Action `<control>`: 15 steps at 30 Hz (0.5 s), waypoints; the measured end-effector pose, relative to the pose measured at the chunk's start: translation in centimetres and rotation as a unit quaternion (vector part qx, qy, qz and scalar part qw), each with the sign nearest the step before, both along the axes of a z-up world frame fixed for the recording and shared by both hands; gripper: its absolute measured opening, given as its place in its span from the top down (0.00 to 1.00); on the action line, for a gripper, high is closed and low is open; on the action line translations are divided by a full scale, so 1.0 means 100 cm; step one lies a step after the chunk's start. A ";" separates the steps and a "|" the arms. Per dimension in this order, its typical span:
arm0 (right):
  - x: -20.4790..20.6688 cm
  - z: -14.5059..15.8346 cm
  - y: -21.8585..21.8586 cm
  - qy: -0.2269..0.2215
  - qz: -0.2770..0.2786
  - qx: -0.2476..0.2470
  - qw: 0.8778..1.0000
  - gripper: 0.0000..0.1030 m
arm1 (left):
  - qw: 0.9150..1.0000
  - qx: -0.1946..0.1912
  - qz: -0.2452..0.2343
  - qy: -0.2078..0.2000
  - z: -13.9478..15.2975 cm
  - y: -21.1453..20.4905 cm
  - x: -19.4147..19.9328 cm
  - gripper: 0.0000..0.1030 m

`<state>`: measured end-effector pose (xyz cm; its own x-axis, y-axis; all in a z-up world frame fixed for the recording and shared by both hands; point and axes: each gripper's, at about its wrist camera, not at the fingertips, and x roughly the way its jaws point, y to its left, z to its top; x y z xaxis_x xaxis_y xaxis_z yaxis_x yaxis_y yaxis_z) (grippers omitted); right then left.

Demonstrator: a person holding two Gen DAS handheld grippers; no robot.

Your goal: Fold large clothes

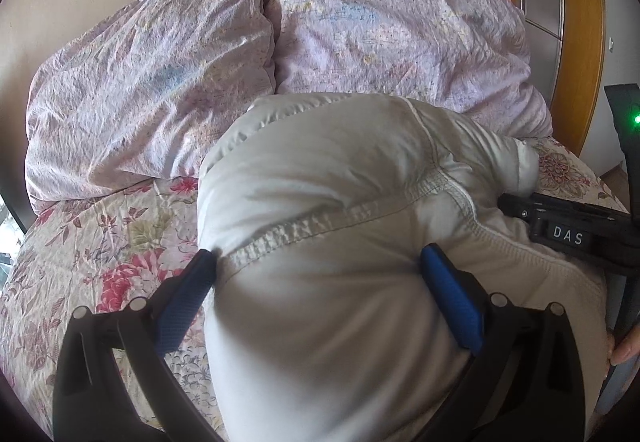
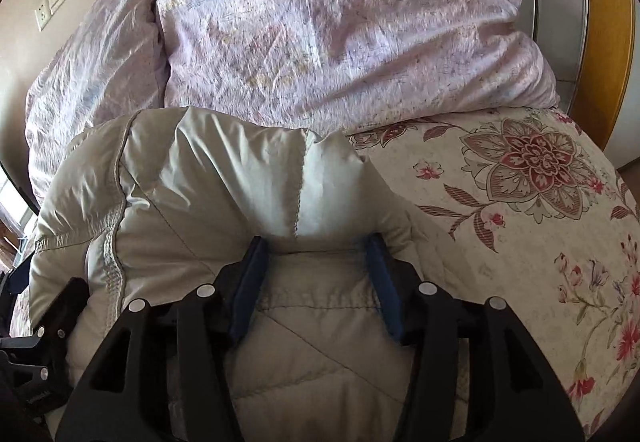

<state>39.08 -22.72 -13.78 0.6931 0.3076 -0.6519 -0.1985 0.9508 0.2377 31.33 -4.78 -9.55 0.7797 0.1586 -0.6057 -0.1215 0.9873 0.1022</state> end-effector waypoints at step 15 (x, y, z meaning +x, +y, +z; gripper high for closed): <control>-0.056 0.028 0.011 -0.015 0.039 -0.051 0.998 0.48 | 1.000 0.001 -0.011 -0.008 0.012 0.009 -0.026 0.02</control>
